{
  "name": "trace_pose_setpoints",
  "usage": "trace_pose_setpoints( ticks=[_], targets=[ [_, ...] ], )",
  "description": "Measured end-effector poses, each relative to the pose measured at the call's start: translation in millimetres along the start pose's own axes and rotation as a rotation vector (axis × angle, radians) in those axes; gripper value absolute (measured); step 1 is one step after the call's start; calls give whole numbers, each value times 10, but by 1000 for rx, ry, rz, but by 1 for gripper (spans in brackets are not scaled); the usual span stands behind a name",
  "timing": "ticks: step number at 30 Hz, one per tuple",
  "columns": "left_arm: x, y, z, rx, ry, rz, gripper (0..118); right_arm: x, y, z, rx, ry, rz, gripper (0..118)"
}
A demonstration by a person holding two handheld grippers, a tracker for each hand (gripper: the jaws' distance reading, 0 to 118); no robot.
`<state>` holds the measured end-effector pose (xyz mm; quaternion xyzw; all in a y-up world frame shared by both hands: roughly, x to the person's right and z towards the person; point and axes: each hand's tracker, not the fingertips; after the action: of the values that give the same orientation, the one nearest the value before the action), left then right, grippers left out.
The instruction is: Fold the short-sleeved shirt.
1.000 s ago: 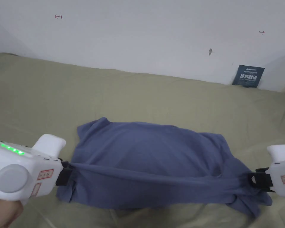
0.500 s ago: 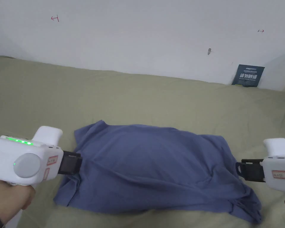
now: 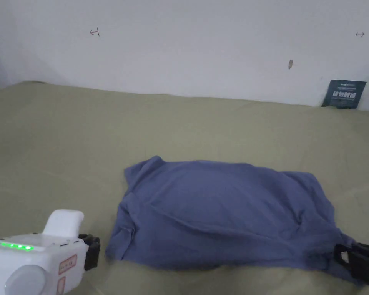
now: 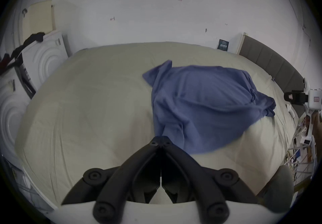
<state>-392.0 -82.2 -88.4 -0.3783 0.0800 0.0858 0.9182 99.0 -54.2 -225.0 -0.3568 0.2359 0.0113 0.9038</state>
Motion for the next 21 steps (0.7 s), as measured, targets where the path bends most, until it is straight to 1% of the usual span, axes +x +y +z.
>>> trace_pose_setpoints(
  ticks=[2, 5, 6, 7, 8, 9, 10, 11, 12, 13, 14, 16, 17, 18, 20, 21],
  targets=[
    [38, -87, -41, -9, -11, 28, 0, -66, -94, -41, -16, 9, -11, 0],
    [172, -147, -157, -7, -9, 20, 0, -121, -203, -87, -41, 37, -72, 0],
    [218, -113, -226, 3, 21, 7, 0, -115, -224, -111, -44, 38, -81, 0],
    [263, -95, -286, 19, 22, -2, 6, -54, -268, -143, -48, 35, -89, 0],
    [288, -69, -342, 25, 19, -7, 26, -39, -282, -157, -54, 32, -98, 0],
    [325, -43, -400, 32, 35, -7, 63, -22, -292, -161, -55, 28, -107, 0],
    [329, -27, -490, 33, 35, -4, 109, 5, -314, -157, -53, 31, -117, 0],
    [348, -13, -552, 24, 26, -3, 118, 30, -334, -150, -54, 36, -125, 0],
    [362, -12, -543, 22, 30, 0, 116, 48, -339, -141, -53, 31, -135, 0],
    [379, 12, -588, 33, 11, 3, 118, 77, -341, -131, -50, 32, -141, 0],
    [451, -7, -660, 3, 9, -10, 118, 98, -350, -113, -46, 34, -141, 0],
    [471, -32, -792, 2, 82, -46, 118, 138, -358, -81, -34, 38, -138, 0],
    [441, -24, -840, -38, 115, -31, 118, 159, -352, -68, -33, 40, -134, 0],
    [392, -42, -938, -49, 129, 14, 118, 174, -348, -47, -30, 37, -127, 0],
    [256, -14, -999, -100, 98, 59, 118, 166, -357, 14, -20, 24, -106, 0],
    [201, 0, -1019, -112, 108, 81, 118, 181, -355, 28, -19, 22, -99, 0]
  ],
)
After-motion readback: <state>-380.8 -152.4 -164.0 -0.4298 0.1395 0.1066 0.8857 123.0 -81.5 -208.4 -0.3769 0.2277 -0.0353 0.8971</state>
